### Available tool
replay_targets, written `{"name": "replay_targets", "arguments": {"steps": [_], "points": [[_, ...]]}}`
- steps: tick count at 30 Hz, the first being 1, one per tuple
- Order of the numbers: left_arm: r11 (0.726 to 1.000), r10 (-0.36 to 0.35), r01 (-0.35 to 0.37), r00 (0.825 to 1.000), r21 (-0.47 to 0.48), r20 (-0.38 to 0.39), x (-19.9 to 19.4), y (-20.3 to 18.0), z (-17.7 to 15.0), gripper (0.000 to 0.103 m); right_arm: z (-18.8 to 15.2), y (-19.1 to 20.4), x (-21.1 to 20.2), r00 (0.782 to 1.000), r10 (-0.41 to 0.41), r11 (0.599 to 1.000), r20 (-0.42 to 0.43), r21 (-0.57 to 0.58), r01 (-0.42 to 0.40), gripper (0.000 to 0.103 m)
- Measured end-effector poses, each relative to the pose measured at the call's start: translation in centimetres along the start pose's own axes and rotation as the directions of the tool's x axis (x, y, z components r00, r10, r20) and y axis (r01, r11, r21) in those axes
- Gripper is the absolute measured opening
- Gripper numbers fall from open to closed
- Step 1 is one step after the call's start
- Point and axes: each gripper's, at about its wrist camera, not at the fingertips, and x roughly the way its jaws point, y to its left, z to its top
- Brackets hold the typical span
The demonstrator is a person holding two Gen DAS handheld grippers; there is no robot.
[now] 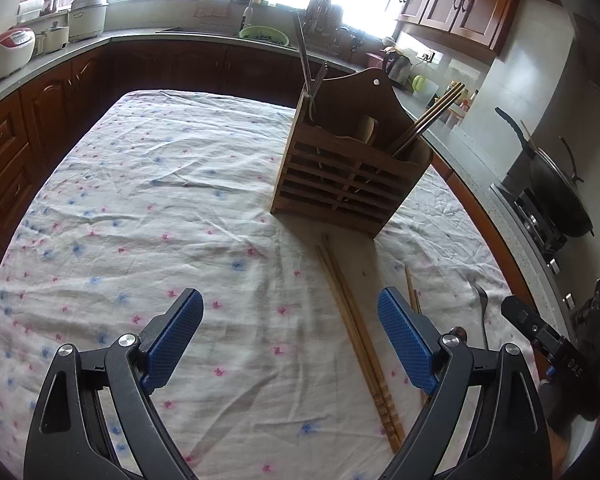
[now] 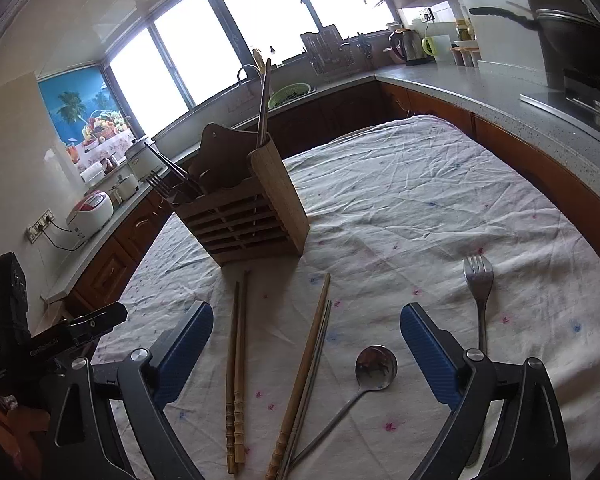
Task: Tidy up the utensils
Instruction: 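Withdraw both grippers from the caddy over the wooden chopsticks, then close each gripper on one wooden chopstick lying on the cloth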
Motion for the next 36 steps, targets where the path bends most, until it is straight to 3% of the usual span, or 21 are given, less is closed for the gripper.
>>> {"name": "replay_targets", "arguments": {"steps": [6, 10, 12, 17, 24, 27, 34, 36], "points": [[0.999, -0.017, 0.019, 0.998, 0.042, -0.052, 3.0, -1.5, 1.1, 0.078, 0.9, -0.4, 2.7, 0.998, -0.008, 1.000, -0.069, 0.003, 0.008, 0.063], [0.997, -0.017, 0.024, 0.995, 0.070, -0.095, 5.4, -2.5, 1.7, 0.071, 1.5, -0.7, 4.5, 0.994, -0.010, 1.000, -0.111, 0.004, 0.011, 0.050], [0.995, -0.001, 0.012, 0.994, 0.095, -0.111, 6.6, -3.1, 1.9, 0.069, 1.7, -0.7, 5.4, 0.992, -0.012, 1.000, -0.126, 0.003, 0.012, 0.048], [0.993, 0.035, -0.016, 0.986, 0.119, -0.161, 9.6, -3.6, 2.4, 0.050, 2.1, -1.1, 7.3, 0.987, -0.021, 1.000, -0.160, -0.004, 0.021, 0.041], [0.990, 0.064, -0.035, 0.976, 0.137, -0.209, 12.6, -4.1, 2.9, 0.043, 2.4, -1.5, 9.8, 0.978, -0.037, 0.999, -0.203, -0.020, 0.034, 0.036], [0.988, 0.071, -0.036, 0.970, 0.152, -0.231, 13.6, -4.3, 2.5, 0.030, 2.4, -1.4, 10.9, 0.973, -0.045, 0.999, -0.226, -0.035, 0.038, 0.034], [0.973, 0.088, -0.038, 0.973, 0.227, -0.212, 13.8, -5.4, 2.3, 0.028, 2.2, -1.1, 13.3, 0.962, -0.083, 0.995, -0.261, -0.083, 0.063, 0.027], [0.969, 0.093, -0.041, 0.974, 0.245, -0.208, 14.2, -5.6, 2.6, 0.023, 2.3, -0.7, 13.6, 0.959, -0.098, 0.992, -0.265, -0.107, 0.072, 0.027]]}}
